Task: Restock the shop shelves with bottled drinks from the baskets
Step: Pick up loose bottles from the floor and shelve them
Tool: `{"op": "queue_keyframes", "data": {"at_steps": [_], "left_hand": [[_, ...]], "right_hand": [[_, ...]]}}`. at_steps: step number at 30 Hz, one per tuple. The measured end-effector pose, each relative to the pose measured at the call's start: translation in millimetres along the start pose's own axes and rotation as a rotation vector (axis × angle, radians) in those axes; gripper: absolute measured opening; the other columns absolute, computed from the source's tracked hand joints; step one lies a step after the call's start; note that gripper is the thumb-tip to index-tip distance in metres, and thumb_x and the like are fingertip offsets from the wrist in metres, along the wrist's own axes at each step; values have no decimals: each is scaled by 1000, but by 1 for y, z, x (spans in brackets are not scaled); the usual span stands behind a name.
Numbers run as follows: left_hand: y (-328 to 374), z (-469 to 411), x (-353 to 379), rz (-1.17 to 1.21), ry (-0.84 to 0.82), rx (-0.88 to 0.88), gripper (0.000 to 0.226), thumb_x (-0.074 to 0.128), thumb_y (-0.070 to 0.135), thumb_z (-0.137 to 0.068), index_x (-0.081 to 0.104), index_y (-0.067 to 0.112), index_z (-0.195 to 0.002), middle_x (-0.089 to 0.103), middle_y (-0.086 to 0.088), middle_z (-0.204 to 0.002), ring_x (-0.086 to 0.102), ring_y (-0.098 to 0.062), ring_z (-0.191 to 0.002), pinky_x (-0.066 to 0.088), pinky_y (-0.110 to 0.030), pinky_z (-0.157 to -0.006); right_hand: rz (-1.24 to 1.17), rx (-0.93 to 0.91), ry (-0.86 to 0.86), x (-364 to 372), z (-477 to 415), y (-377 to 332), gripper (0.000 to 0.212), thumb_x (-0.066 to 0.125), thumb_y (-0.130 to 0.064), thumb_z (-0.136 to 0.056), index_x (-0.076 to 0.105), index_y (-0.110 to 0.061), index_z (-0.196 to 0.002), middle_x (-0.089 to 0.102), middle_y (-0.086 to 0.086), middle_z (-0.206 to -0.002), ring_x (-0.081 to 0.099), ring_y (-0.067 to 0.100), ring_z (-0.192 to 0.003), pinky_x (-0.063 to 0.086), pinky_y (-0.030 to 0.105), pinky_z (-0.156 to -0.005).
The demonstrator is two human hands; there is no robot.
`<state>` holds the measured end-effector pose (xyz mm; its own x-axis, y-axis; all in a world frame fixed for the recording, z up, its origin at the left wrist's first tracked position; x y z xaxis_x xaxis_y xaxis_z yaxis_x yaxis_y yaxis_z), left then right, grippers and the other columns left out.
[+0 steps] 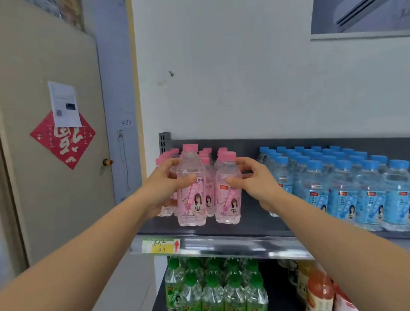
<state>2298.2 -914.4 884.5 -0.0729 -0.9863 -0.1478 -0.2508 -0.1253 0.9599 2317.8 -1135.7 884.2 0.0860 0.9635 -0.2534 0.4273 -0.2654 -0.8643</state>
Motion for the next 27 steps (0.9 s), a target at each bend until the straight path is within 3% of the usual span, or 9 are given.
{"op": "queue_keyframes", "data": {"at_steps": [3,7,11,13,16,20,22,27], "left_hand": [[-7,-11,-2,30,9,9,48,70,18,-84,41,37,-117,51,6,-98,56,-11,-90,48,-30,-61],[-15,-17,-3,30,25,9,60,71,17,-83,40,30,-132,49,7,-100,55,-11,-91,47,-31,-61],[-20,-22,-3,40,36,5,61,71,16,-83,41,28,-135,49,10,-98,55,-9,-89,47,-31,-63],[-22,-25,-3,43,41,4,63,71,16,-83,40,29,-136,49,10,-101,55,-10,-90,48,-32,-65],[-24,-28,-4,25,46,3,66,73,19,-81,41,30,-137,49,6,-110,54,-12,-96,49,-34,-70],[-28,-33,-4,-15,61,30,71,76,23,-78,41,30,-140,45,10,-105,48,-14,-106,42,-34,-85],[-29,-35,-4,-29,63,47,73,76,23,-77,41,29,-141,44,9,-107,42,-13,-109,37,-33,-91],[-31,-40,1,-25,81,87,73,76,17,-78,41,26,-141,48,5,-114,48,-19,-110,43,-32,-88]], "right_hand": [[9,29,1,5,-7,17,56,77,-12,-78,54,-16,-130,60,0,-113,61,16,-99,51,22,-75],[21,52,-1,7,-13,32,60,78,-10,-78,53,-13,-133,61,3,-118,59,15,-104,50,21,-77],[43,47,-4,7,-16,38,62,78,-13,-77,52,-14,-133,59,5,-121,58,17,-108,52,28,-85],[70,28,3,7,-17,37,63,79,-15,-76,52,-14,-133,56,6,-121,56,17,-107,51,25,-83],[98,6,13,8,-18,37,64,80,-17,-76,53,-15,-133,53,5,-120,55,16,-106,49,24,-83],[128,3,9,12,-18,37,63,79,-19,-77,52,-17,-134,51,4,-122,54,18,-110,49,35,-95],[160,-11,13,13,-18,36,63,79,-21,-78,52,-17,-134,50,4,-121,54,17,-109,49,33,-94],[271,-58,10,12,-18,32,64,78,-27,-78,50,-17,-135,49,0,-120,53,13,-107,42,23,-87]]}}
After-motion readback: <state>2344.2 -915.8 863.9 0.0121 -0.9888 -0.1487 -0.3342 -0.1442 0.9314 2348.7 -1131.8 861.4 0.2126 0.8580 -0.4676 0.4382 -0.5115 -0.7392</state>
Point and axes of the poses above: each hand's wrist, its own z-axis away from the middle knuckle, its own x-axis out of the palm, y = z × x, the point moved 6 cm from there along -z, towards the middle knuckle
